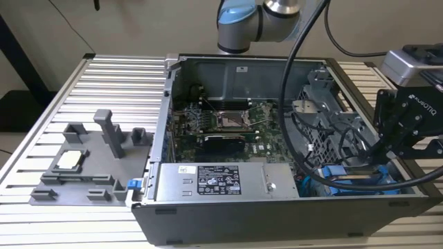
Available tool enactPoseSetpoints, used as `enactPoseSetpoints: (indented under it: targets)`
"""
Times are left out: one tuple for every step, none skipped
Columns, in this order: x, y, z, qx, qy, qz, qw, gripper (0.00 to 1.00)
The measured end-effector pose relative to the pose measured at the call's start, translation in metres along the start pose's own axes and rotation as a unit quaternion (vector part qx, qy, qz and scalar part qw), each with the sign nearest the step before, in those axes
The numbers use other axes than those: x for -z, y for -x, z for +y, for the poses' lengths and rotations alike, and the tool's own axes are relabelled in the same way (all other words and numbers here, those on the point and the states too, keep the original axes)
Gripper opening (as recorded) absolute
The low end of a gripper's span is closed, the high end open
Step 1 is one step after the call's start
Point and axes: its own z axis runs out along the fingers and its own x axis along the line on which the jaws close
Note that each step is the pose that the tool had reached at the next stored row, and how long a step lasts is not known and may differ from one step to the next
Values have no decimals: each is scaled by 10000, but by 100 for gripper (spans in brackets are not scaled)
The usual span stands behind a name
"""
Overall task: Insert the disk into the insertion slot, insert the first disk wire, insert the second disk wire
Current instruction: 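Insert the first disk wire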
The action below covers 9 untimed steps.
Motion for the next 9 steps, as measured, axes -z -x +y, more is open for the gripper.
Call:
enactPoseSetpoints:
  targets:
    - [-8, -8, -2, 2, 0, -37, 10000, 19]
    - [-16, -16, -6, 4, -1, -79, 10000, 19]
    - [-21, -21, -10, 7, -2, -125, 9999, 19]
    - [-26, -25, -18, 10, -1, -169, 9999, 19]
    - [-30, -26, -30, 12, 13, -188, 9998, 19]
    - [-37, -27, -38, 12, 37, -192, 9998, 19]
    - [-47, -26, -44, 12, 57, -195, 9998, 19]
    - [-57, -26, -48, 12, 69, -193, 9998, 19]
    - [-70, -26, -50, 12, 81, -193, 9998, 19]
